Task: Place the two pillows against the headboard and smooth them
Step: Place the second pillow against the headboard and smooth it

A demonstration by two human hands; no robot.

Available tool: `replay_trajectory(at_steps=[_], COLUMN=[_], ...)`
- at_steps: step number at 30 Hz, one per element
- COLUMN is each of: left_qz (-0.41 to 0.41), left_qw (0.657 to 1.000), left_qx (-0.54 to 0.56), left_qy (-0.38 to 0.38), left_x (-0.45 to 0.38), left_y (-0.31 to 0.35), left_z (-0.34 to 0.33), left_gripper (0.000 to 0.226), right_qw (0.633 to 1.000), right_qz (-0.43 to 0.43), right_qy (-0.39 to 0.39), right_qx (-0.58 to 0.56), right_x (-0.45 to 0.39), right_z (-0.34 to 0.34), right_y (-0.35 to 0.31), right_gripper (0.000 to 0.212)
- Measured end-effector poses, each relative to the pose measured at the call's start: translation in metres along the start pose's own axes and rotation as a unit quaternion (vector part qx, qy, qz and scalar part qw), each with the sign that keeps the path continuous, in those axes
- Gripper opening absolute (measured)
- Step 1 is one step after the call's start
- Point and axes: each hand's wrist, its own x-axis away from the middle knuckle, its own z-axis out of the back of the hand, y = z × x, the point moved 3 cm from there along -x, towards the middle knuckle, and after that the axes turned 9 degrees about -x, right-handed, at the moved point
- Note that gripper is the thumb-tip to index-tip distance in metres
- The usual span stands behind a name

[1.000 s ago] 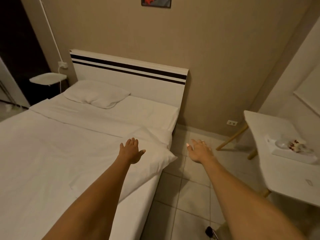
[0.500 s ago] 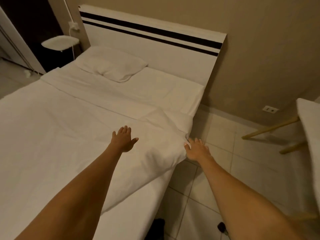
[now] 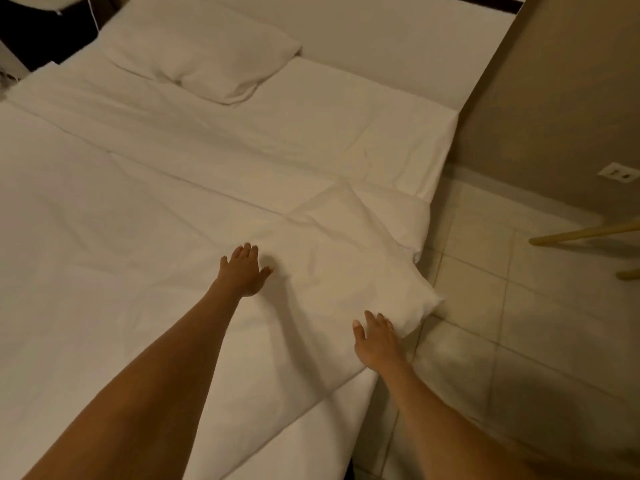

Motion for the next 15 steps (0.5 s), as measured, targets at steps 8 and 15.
replay_trajectory(at_steps=[8,15], left_qz=[-0.01,0.031], left_qw=[1.0,0.993], left_qx=[0.02,0.111], left_qy=[-0.009,-0.01], left_x=[-0.077,-0.117], left_y=[-0.022,-0.028], left_z=[-0.032,-0.055], left_gripper=[0.075,0.081], right_qw=[0.963,0.861], right_qz=[-0.144,-0.293], right_qy=[0.098,0.191], right_qx=[-0.207,-0.368], right_x=[-0.035,-0.05], right_z=[-0.066,-0.081], right_y=[-0.008,-0.014], right_gripper=[0.071,0.094])
